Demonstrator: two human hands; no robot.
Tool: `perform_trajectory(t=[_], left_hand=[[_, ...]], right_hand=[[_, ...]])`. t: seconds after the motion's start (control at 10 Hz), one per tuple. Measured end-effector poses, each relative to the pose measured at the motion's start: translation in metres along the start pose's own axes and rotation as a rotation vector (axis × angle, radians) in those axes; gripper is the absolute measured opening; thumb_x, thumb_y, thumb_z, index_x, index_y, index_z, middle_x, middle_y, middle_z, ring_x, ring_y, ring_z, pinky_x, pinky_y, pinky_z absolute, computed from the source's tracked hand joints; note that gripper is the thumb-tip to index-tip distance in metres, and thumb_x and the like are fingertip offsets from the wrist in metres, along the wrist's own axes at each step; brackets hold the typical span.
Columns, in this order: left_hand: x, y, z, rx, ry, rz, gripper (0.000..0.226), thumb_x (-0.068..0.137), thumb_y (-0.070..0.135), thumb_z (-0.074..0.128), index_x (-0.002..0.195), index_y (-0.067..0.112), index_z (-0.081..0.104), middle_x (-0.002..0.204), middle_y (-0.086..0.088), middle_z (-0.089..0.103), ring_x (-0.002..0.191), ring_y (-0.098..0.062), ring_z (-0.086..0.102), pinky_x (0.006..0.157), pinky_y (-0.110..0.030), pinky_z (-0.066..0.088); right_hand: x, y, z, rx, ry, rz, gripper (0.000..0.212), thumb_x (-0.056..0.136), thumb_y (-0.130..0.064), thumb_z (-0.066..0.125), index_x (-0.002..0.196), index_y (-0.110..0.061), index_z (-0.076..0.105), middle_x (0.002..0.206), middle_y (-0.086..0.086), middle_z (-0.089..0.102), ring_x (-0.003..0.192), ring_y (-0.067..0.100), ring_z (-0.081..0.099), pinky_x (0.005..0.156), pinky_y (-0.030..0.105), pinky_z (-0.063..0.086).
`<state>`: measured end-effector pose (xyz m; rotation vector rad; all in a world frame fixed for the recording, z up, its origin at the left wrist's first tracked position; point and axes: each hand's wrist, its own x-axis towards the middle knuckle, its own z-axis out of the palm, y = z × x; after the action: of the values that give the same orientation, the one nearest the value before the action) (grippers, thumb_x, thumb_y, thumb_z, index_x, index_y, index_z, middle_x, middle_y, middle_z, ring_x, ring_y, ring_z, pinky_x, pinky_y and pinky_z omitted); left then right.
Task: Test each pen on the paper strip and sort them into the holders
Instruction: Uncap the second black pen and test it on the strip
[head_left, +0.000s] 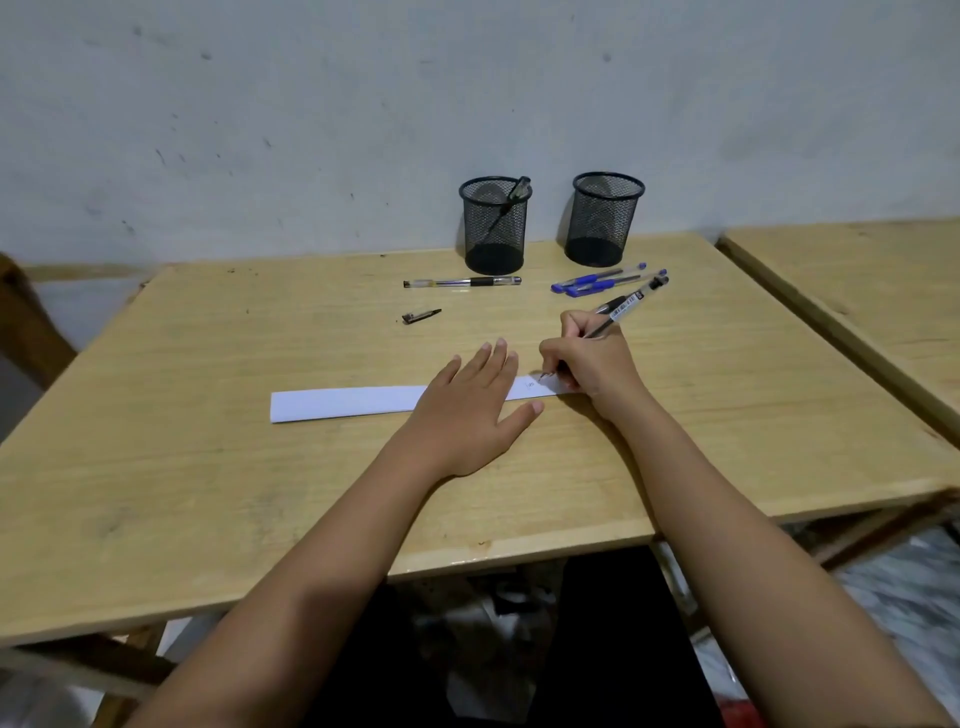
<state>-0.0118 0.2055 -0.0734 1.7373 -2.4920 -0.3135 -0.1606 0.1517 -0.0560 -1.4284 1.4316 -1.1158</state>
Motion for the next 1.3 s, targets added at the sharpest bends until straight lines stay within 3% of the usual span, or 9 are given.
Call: perform_trajectory(t=[0.2, 0.4, 0.6, 0.7, 0.8, 1.0, 1.3], left_hand=[[0.0010, 0.0000, -0.0003, 0.011, 0.002, -0.002, 0.068, 0.095, 0.056, 0.017, 0.149, 0.019, -0.001, 0.159, 0.001, -0.008, 0.146, -0.011, -0.007, 0.118, -0.034, -0.001], [0.0001, 0.0010, 0.0002, 0.006, 0.016, -0.003, 0.067, 0.095, 0.055, 0.018, 0.149, 0.019, 0.000, 0.159, 0.001, -0.007, 0.146, -0.011, -0.007, 0.119, -0.034, -0.001], [-0.0004, 0.0007, 0.0004, 0.000, 0.019, -0.002, 0.067, 0.095, 0.055, 0.018, 0.149, 0.019, 0.000, 0.159, 0.002, -0.007, 0.146, -0.010, -0.007, 0.118, -0.033, -0.002], [0.0001, 0.0010, 0.0004, -0.001, 0.017, -0.003, 0.067, 0.095, 0.055, 0.018, 0.149, 0.019, 0.000, 0.159, 0.002, -0.008, 0.146, -0.010, -0.007, 0.119, -0.033, -0.002], [-0.0002, 0.0002, 0.0011, -0.004, 0.026, -0.004, 0.067, 0.095, 0.055, 0.018, 0.149, 0.019, 0.000, 0.159, 0.002, -0.007, 0.146, -0.010, -0.007, 0.118, -0.033, -0.002], [0.0007, 0.0005, 0.0004, 0.000, 0.023, -0.005, 0.067, 0.096, 0.054, 0.018, 0.149, 0.018, 0.000, 0.159, 0.002, -0.007, 0.146, -0.010, -0.007, 0.118, -0.033, -0.002], [0.0003, 0.0010, 0.0005, 0.003, 0.021, -0.005, 0.067, 0.096, 0.055, 0.018, 0.149, 0.018, 0.000, 0.159, 0.001, -0.007, 0.146, -0.011, -0.007, 0.119, -0.034, -0.001]], right_hand=[[-0.0018, 0.0006, 0.0006, 0.010, -0.013, -0.019, 0.017, 0.064, 0.005, 0.062, 0.060, -0.004, 0.047, 0.057, 0.013, 0.039, 0.056, 0.020, 0.043, 0.042, 0.024, 0.038], [-0.0025, 0.0005, 0.0003, 0.029, -0.027, -0.028, 0.033, 0.065, 0.006, 0.061, 0.052, -0.011, 0.036, 0.053, 0.009, 0.037, 0.052, 0.019, 0.042, 0.046, 0.027, 0.039], [-0.0011, 0.0000, 0.0010, -0.013, -0.024, -0.022, 0.022, 0.066, 0.005, 0.062, 0.058, -0.006, 0.044, 0.055, 0.010, 0.038, 0.053, 0.018, 0.043, 0.039, 0.022, 0.038], [-0.0007, 0.0013, 0.0012, -0.016, -0.010, -0.021, 0.030, 0.066, 0.005, 0.062, 0.053, -0.009, 0.038, 0.054, 0.008, 0.039, 0.052, 0.016, 0.043, 0.040, 0.022, 0.038], [0.0004, 0.0007, -0.0001, -0.004, -0.036, -0.024, 0.020, 0.062, 0.008, 0.060, 0.056, -0.004, 0.045, 0.054, 0.012, 0.037, 0.049, 0.019, 0.041, 0.042, 0.024, 0.037], [0.0011, 0.0008, 0.0013, -0.031, -0.011, -0.026, 0.031, 0.064, 0.006, 0.061, 0.051, -0.009, 0.038, 0.052, 0.006, 0.038, 0.050, 0.016, 0.042, 0.041, 0.023, 0.037], [0.0011, 0.0020, 0.0006, -0.049, 0.021, -0.035, 0.030, 0.066, 0.005, 0.061, 0.053, -0.009, 0.038, 0.054, 0.006, 0.038, 0.055, 0.016, 0.042, 0.045, 0.024, 0.036]])
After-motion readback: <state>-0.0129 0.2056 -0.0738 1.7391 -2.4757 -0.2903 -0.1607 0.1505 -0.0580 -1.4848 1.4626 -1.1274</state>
